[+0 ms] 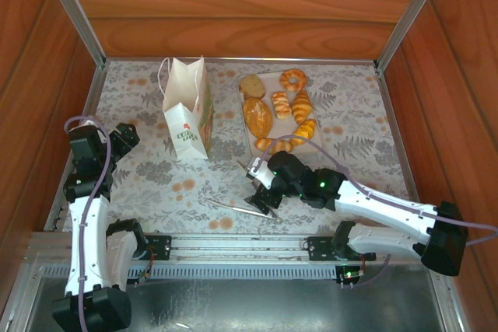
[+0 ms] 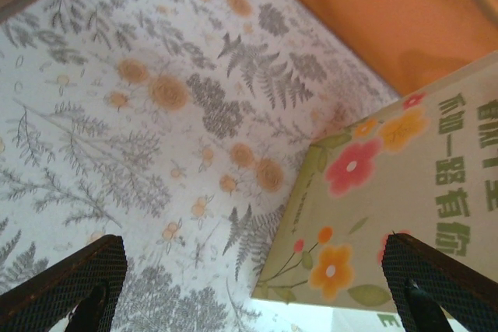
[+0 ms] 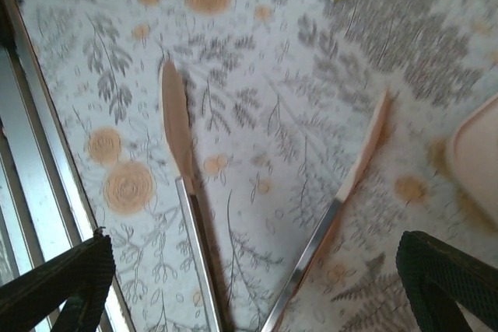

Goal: Place the fake bread into the paper bag

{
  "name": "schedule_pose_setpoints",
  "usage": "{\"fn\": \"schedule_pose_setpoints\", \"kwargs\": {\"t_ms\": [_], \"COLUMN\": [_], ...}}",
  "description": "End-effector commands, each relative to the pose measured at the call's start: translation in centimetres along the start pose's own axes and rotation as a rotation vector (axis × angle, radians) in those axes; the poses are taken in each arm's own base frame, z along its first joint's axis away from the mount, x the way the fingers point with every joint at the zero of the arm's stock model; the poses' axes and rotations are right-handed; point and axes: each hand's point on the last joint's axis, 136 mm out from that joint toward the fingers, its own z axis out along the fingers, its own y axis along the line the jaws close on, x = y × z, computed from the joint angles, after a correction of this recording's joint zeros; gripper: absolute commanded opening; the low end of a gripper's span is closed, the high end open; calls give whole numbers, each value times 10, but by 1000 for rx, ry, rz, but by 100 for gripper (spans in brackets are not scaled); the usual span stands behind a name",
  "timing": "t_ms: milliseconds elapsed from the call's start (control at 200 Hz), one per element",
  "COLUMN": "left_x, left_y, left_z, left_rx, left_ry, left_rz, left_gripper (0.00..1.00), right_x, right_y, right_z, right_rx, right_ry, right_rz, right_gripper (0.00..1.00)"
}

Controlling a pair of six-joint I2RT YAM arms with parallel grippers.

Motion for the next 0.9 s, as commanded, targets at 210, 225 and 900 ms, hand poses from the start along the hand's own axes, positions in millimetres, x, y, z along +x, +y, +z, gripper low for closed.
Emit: {"fn": "schedule_pose_setpoints", "kwargs": {"t_ms": [210, 225, 900], "left_x": [-22, -22, -26], "left_y": [-2, -2, -4], "left_z": [1, 1, -1], "left_rx": [-1, -1, 2], "left_ry": [-94, -94, -116], "left_rz": [24, 25, 46], "left_gripper": [90, 90, 90], "right_x": [33, 33, 74], "right_y": [18, 19, 23], "right_z": [25, 26, 49], "right_rx": [62, 68, 106], "right_ry": [212, 217, 440], "right_rz": [134, 141, 256], "right_gripper": [100, 100, 100]}}
